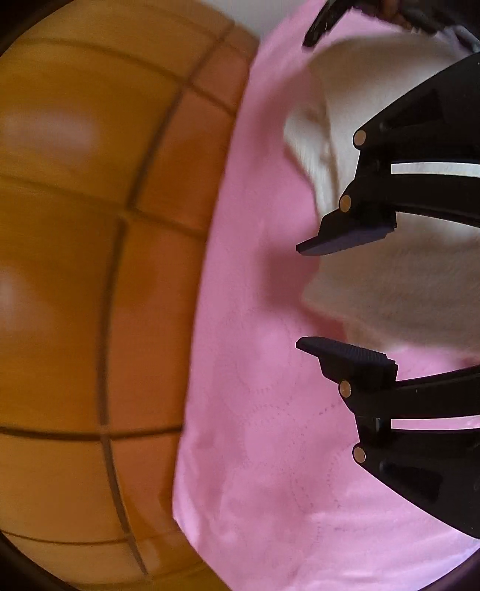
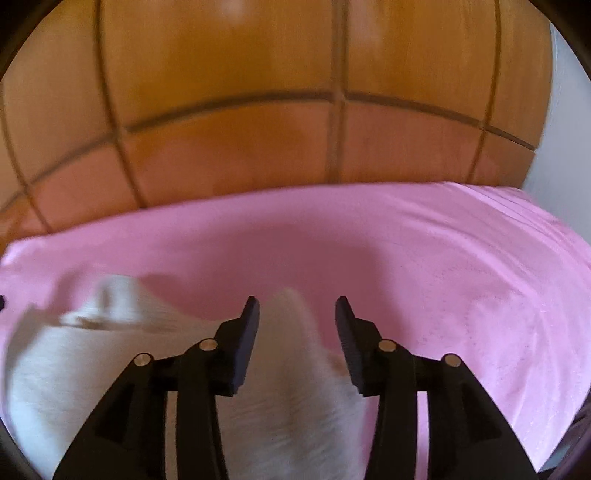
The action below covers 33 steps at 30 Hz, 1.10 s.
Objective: Fold small clothes
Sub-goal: 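Release the sweater and open both grippers above it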
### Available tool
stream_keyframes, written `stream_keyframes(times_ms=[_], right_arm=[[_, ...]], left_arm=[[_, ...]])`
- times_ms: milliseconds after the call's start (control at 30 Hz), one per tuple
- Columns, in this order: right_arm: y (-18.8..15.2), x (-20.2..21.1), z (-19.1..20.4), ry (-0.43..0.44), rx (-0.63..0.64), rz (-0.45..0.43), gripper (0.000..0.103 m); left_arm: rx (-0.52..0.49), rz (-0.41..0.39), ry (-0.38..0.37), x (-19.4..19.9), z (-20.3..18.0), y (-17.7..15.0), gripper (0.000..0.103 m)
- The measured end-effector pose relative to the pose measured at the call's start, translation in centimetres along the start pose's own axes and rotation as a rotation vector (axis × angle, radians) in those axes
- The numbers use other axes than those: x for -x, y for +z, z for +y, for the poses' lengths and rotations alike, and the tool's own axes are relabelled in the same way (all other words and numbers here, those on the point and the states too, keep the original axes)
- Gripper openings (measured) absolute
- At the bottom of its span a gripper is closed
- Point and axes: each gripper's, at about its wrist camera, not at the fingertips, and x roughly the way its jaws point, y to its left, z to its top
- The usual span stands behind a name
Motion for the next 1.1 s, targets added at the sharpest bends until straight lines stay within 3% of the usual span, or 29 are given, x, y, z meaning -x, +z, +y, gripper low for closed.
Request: stream_keyframes(times_ms=[100,200,300,433,500,567,733,833,900,1100], right_arm=[[-0.6,2.3,2.9,0.175,0.032,0.003,0.056],[-2.5,2.5,7.5,0.356,0.113,0.105,0.056],[-4.5,2.2,11.4,0.414,0.204,0.169,0.056],[-6.0,-0.9,15.0,0.32,0.306,0.228,0.059],[-5.4,-2.1,15.3,0.302,0.281,0.236,0.061],[-4.6,-3.4,15.2,0.281,0.247,0.245,0.07],[-4.7,-5.4,15.4,0.227,0.218,0.209,0.078],[-4.8,-4.8,15.2,0.247,0.206,0.174,0.08],[-4.9,-3.6,14.4,0.263,0.183,0.151,0.082],[-5.8,1.1,12.9,0.264,0.148,0.09,0.094]], left_arm=[[-0.072,0.0,-0.138,2.5,-2.2,-1.8,0.044],[-0.155,0.044,-0.206,3.2,-4.8,-4.6,0.044],[-0.234,0.087,-0.2,2.4,-6.8,-7.3,0.044],[-0.19,0.144,-0.128,-0.9,-6.7,-8.0,0.044],[-0.14,0.154,-0.103,-2.8,-6.0,-7.6,0.047],[-0.111,0.15,-0.097,-3.4,-5.8,-7.4,0.047],[-0.129,0.123,-0.064,-3.0,-6.4,-7.8,0.047],[-0.1,0.121,-0.052,-1.6,-6.6,-7.3,0.048],[-0.103,0.085,-0.012,0.0,-6.8,-7.4,0.063],[-0.072,0.033,0.037,3.5,-6.1,-8.5,0.065]])
